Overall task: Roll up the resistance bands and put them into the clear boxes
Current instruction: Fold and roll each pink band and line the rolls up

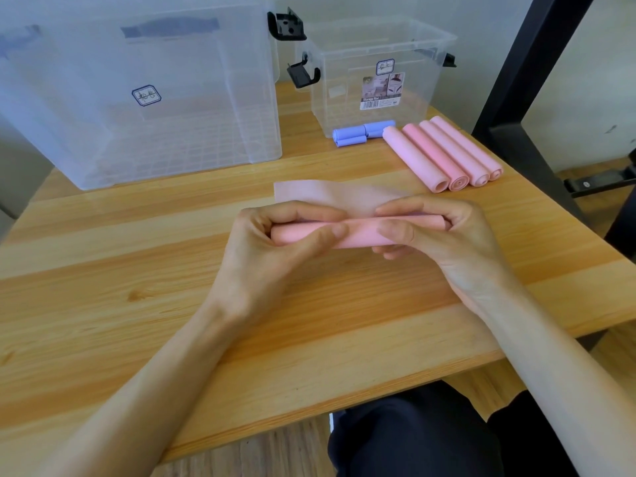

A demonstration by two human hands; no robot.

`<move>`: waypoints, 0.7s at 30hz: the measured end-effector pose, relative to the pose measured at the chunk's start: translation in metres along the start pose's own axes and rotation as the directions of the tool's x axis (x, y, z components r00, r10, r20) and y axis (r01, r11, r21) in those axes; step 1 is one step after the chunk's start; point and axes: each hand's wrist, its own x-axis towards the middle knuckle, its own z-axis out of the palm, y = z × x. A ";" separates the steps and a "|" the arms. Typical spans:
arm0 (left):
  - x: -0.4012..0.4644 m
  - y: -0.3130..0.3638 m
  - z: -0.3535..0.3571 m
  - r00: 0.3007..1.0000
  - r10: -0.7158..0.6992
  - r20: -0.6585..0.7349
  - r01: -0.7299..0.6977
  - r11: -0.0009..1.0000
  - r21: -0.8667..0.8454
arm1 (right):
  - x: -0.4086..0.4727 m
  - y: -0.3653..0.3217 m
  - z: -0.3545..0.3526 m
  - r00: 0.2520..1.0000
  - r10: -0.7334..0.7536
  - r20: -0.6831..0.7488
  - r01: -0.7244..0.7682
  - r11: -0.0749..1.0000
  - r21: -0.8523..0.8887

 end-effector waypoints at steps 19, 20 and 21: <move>0.003 -0.006 -0.002 0.984 -0.175 -0.022 0.172 0.980 -0.101 | -0.001 0.003 0.002 0.998 -0.050 0.045 0.053 0.997 -0.065; 0.003 -0.006 -0.003 0.990 -0.138 -0.021 0.137 0.989 -0.060 | 0.000 0.003 0.002 0.999 -0.041 0.024 0.043 0.998 -0.056; 0.002 -0.006 -0.003 0.996 -0.089 -0.016 0.089 0.996 -0.010 | 0.000 0.003 0.001 1.000 -0.028 0.004 0.029 0.999 -0.045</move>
